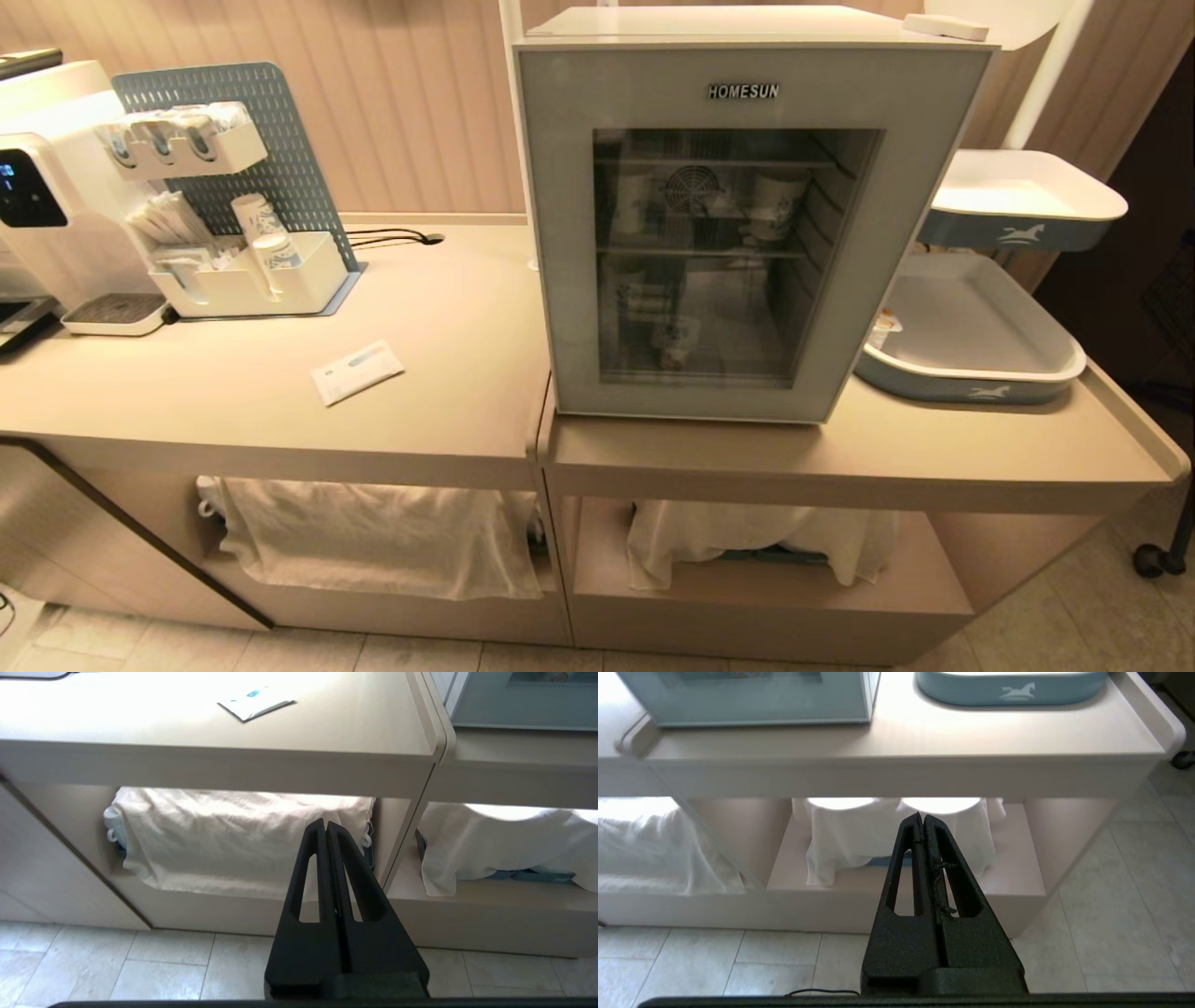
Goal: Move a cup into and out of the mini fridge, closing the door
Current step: Open the freezer door
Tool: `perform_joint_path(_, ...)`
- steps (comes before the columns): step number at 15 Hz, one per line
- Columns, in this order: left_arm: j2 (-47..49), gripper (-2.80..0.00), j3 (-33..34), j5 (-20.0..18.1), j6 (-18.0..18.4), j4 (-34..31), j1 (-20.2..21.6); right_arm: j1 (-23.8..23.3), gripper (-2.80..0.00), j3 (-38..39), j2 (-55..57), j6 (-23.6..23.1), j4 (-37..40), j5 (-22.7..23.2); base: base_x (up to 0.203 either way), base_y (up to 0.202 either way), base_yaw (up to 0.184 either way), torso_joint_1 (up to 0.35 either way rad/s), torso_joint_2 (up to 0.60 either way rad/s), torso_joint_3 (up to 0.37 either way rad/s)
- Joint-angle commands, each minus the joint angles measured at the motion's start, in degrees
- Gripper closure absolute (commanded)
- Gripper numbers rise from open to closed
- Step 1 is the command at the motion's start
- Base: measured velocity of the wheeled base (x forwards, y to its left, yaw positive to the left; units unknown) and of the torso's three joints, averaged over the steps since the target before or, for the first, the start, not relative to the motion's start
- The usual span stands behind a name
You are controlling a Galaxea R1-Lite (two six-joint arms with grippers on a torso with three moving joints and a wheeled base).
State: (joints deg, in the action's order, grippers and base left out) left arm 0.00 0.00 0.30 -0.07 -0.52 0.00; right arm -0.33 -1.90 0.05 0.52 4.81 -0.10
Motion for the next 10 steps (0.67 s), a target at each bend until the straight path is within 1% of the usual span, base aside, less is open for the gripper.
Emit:
perform_joint_path(1, 0.09, 0.0, 0.06, 0.05, -0.01, 0.0, 0.0, -0.02, 0.0, -0.03, 0.13, 0.01, 0.03, 0.01, 0.194, 0.0, 0.004, 0.005, 0.0, 0.005)
perform_joint_path(4, 0.09, 0.0, 0.07, 0.05, -0.1, 0.0, 0.0, -0.02, 0.0, -0.03, 0.13, 0.0, 0.03, 0.01, 0.168, 0.0, 0.002, 0.004, 0.0, 0.001)
perform_joint_path(5, 0.09, 0.0, 0.09, 0.05, -0.08, 0.0, 0.0, -0.02, 0.0, -0.12, 0.13, -0.08, 0.03, 0.01, 0.059, 0.0, -0.002, 0.004, 0.02, -0.001)
perform_joint_path(8, 0.13, 0.0, -0.2, 0.26, 0.68, 0.26, 0.04, -0.02, 0.0, -0.04, 0.13, -0.08, 0.03, 0.01, 0.0, 0.0, 0.0, 0.0, 0.0, 0.0)
perform_joint_path(9, 0.15, 0.0, -1.91, 0.37, 1.62, 0.02, 0.02, -0.02, 0.0, -0.11, 0.13, -0.08, 0.03, 0.01, 0.0, 0.0, 0.0, 0.0, 0.0, 0.0)
perform_joint_path(10, 0.5, 0.0, -6.29, 0.92, 2.03, -1.28, 0.01, -0.02, 0.0, -0.12, 0.13, -0.08, 0.03, 0.01, 0.0, 0.0, 0.0, 0.0, 0.0, 0.0)
